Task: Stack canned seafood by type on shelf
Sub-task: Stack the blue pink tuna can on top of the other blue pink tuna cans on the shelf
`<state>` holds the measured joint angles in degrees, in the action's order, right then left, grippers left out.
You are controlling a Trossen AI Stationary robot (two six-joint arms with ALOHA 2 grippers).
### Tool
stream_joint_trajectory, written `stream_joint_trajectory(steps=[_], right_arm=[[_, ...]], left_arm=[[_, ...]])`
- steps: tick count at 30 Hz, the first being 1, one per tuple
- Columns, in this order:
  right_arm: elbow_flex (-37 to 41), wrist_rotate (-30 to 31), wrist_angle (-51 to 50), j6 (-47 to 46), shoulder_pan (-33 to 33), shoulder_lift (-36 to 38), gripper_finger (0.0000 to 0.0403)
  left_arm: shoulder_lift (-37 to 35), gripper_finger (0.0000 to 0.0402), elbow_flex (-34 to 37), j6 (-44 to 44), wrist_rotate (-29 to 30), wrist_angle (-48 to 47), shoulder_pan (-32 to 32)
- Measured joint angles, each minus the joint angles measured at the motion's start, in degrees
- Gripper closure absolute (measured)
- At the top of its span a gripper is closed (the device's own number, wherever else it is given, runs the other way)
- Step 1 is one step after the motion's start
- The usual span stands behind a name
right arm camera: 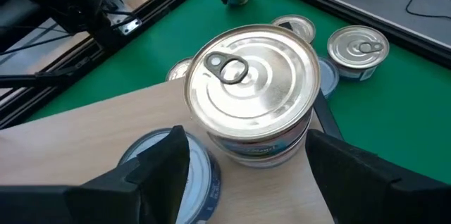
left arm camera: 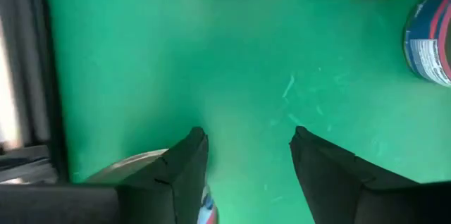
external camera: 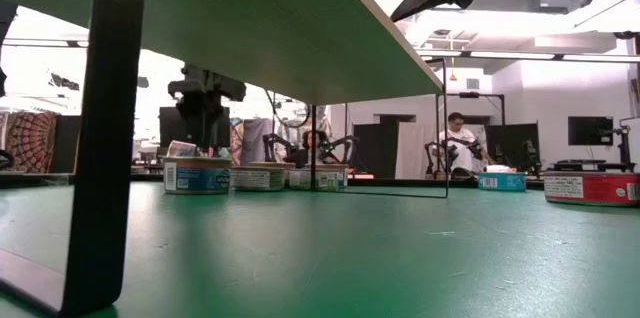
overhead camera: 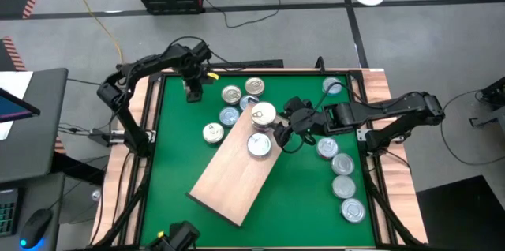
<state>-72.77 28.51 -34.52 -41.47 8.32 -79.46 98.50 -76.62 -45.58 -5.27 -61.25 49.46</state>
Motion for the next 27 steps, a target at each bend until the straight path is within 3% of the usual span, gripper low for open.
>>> stream_joint_trajectory(steps=[5,10,12,20,27], right_arm=[[0.0,0.03,0.53,1.13,1.42,0.02,0.0097],[0.0,0.09,0.5,1.62,2.31,0.02,0.0097],[0.0,0.11,0.54,1.94,2.31,0.02,0.0097],[0.0,0.02,1.16,4.48,2.64,0.02,0.0097],[0.0,0.0,1.25,4.46,2.63,0.02,0.0097]], left_arm=[[-3.78,0.0226,0.0,12.27,5.62,-0.25,-2.5],[-7.38,0.0225,-0.02,45.06,10.92,2.36,-2.54],[-8.75,0.0219,-0.02,54.16,12.29,2.35,-2.41],[-10.8,0.0152,-0.02,71.06,27.64,4.28,-1.86],[-7.3,0.0084,-0.02,78.52,25.5,7.51,-0.19]])
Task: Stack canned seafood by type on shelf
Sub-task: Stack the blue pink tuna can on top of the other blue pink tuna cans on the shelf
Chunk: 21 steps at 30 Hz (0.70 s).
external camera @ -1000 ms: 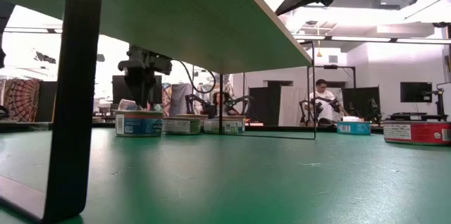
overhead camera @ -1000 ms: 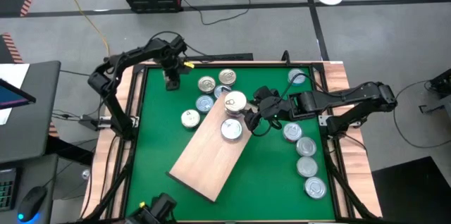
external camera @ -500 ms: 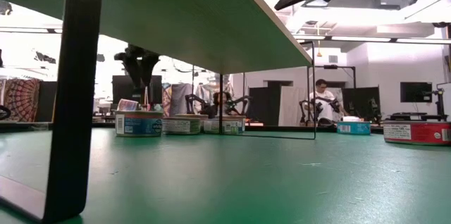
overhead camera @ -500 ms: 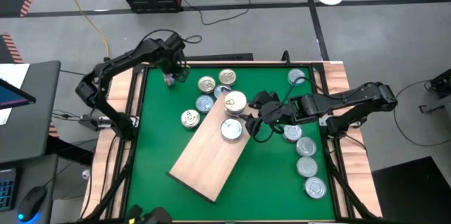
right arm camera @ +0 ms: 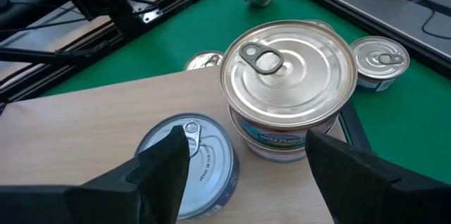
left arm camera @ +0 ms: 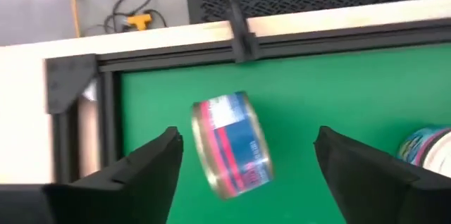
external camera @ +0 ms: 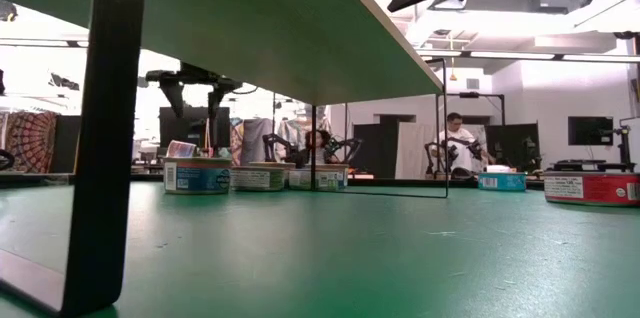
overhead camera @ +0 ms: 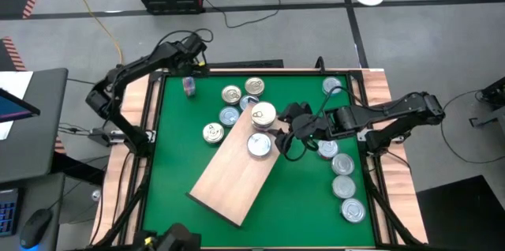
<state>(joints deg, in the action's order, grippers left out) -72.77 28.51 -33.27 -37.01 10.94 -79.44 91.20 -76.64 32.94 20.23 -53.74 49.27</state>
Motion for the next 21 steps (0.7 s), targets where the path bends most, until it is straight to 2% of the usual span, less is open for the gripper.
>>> stream_joint_trajectory(steps=[4,8,12,18,21], right_arm=[[0.0,-0.01,-0.02,0.02,0.58,0.0,0.0097],[0.0,-0.13,-0.12,0.02,0.63,0.0,0.0097],[0.0,-0.09,-0.12,-0.11,0.48,0.0,0.0097],[0.0,0.07,-0.1,-0.44,0.13,0.0,0.0097],[0.0,0.22,-0.1,-0.46,0.13,0.0,0.0097]], left_arm=[[2.84,0.0064,0.0,0.21,-2.64,2.87,0.29],[5.72,0.0061,0.02,0.18,0.28,1.24,0.29],[7.56,0.006,0.02,1.18,-0.7,1.15,0.62],[8.22,0.006,0.03,1.16,3.69,-0.88,1.23],[8.22,0.006,0.03,0.93,1.01,-0.88,3.13]])
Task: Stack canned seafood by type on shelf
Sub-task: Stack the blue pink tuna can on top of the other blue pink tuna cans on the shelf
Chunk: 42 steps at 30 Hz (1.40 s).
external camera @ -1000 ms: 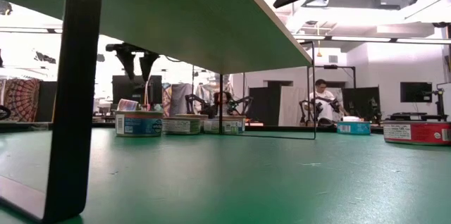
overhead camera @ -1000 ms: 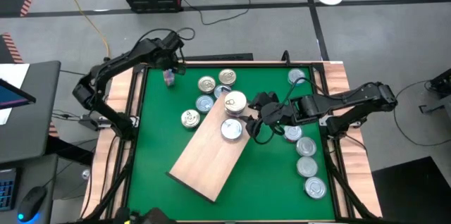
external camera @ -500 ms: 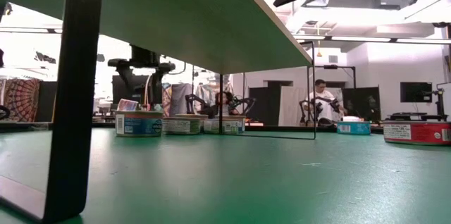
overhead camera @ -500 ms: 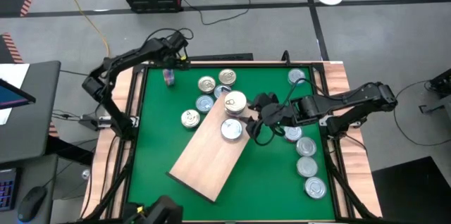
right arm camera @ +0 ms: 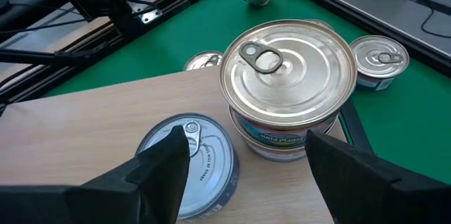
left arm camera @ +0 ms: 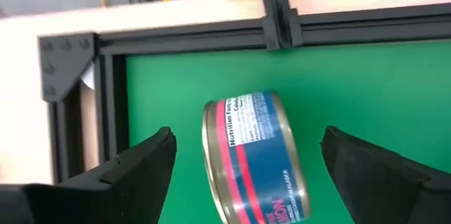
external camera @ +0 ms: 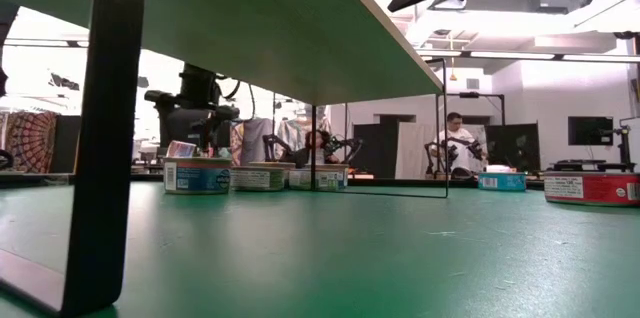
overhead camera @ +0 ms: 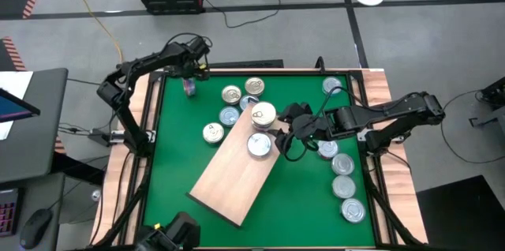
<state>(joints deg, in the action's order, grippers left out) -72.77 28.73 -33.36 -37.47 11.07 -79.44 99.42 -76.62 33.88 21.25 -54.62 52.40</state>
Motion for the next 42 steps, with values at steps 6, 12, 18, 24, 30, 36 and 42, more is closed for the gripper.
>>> stream_joint_trajectory(steps=[6,12,18,24,30,36,42], right_arm=[[0.0,1.17,0.02,-0.28,0.1,0.0,0.0097],[0.02,1.39,0.02,-1.13,0.2,0.0,0.0097],[0.02,1.38,0.02,-1.13,0.17,0.0,0.0097],[0.02,1.38,0.02,-1.09,0.15,0.0,0.0097],[0.09,1.38,-1.63,0.44,0.02,0.74,0.0097],[0.11,1.83,-1.92,1.2,-0.35,5.18,0.0097],[0.09,1.94,-3.57,2.88,-0.84,8.97,0.0097]], left_arm=[[-0.2,0.006,4.07,3.77,-6.1,0.54,2.33],[-0.28,0.0073,7.36,3.45,-9.35,5.16,1.82],[-0.28,0.0147,7.56,-0.47,-5.98,5.89,0.55],[-0.54,0.0223,7.56,-4.38,-7.42,6.08,0.5],[-5.96,0.0223,7.56,-12.17,-8.17,6.02,-1.24],[-16.96,0.0223,7.56,-29.61,-8.03,7.51,-5.45],[-27.92,0.0222,7.56,-43.84,-10.41,11.25,-16.39]])
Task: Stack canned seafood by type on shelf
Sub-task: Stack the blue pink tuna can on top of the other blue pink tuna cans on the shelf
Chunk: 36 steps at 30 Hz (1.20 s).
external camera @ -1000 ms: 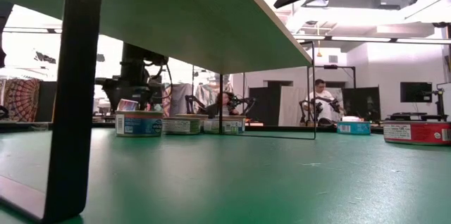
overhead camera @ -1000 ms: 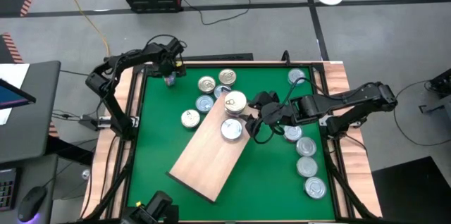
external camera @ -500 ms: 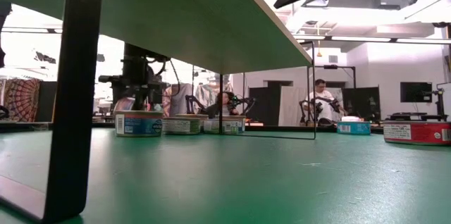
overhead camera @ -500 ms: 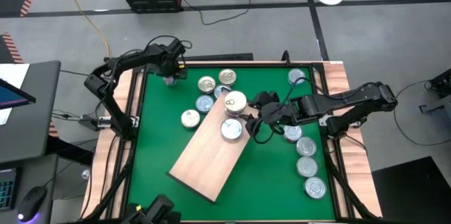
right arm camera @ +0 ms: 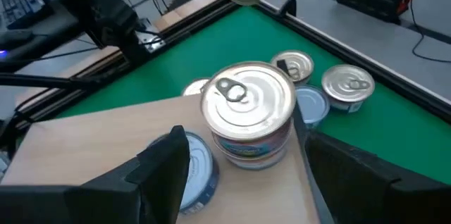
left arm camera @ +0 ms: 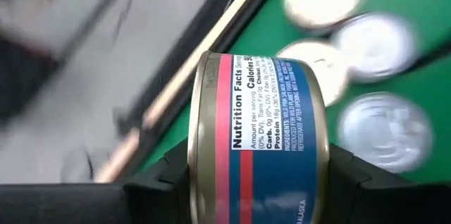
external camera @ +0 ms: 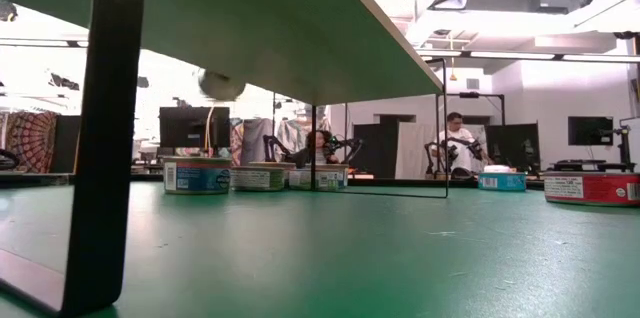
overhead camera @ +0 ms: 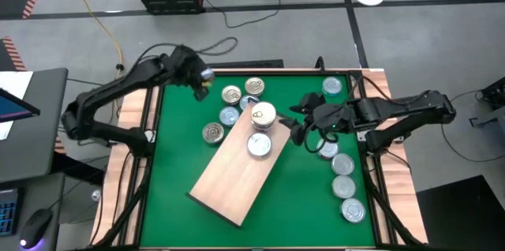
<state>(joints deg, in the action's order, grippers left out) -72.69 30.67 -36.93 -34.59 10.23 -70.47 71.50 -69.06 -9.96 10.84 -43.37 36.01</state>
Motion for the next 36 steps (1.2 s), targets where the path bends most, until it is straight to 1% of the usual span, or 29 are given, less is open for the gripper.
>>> stream_joint_trajectory(steps=[4,6,8,11,13,17,21,27,31,34,36], right_arm=[[0.0,-0.02,-2.63,-0.75,-0.42,1.3,0.0097],[-0.02,-0.15,-3.59,-1.27,-0.69,1.59,0.0097],[-0.02,-0.43,-4.37,-1.4,-0.61,1.65,0.0097],[-0.04,-0.52,-5.84,-2.18,-0.58,1.65,0.0097],[-0.04,-0.54,-7.48,-3.22,-0.58,1.65,0.0097],[-0.04,-0.6,-10.77,-5.85,-0.62,1.65,0.0097],[-0.04,-0.85,-12.59,-8.59,-0.49,1.65,0.0097],[-0.07,-1.0,-12.4,-10.14,0.38,1.65,0.0097],[-0.07,-0.89,-12.28,-10.81,0.3,1.65,0.0097],[-0.09,-0.87,-12.09,-11.46,0.25,1.65,0.0097],[-0.09,-0.85,-11.79,-11.5,0.25,1.65,0.0097]], left_arm=[[-4.8,0.0221,0.0,-7.28,3.12,4.97,-10.04],[-6.12,0.0221,0.0,-9.98,5.56,7.09,-15.01],[-6.54,0.0221,-0.02,-13.62,6.57,9.71,-19.41],[-6.08,0.022,-0.02,-19.77,7.17,13.69,-25.5],[-4.9,0.022,-0.02,-22.13,8.37,17.71,-29.26],[-1.43,0.022,-0.02,-27.65,11.54,27.09,-34.42],[2.31,0.022,-0.09,-36.75,13.23,34.8,-36.76],[7.35,0.0219,-0.09,-46.67,13.89,39.71,-37.02],[9.3,0.0219,-0.09,-49.65,12.92,44.07,-37.0],[10.37,0.0219,-0.09,-51.69,10.36,44.55,-36.6],[11.64,0.0219,-0.09,-53.22,9.86,44.37,-36.57]])
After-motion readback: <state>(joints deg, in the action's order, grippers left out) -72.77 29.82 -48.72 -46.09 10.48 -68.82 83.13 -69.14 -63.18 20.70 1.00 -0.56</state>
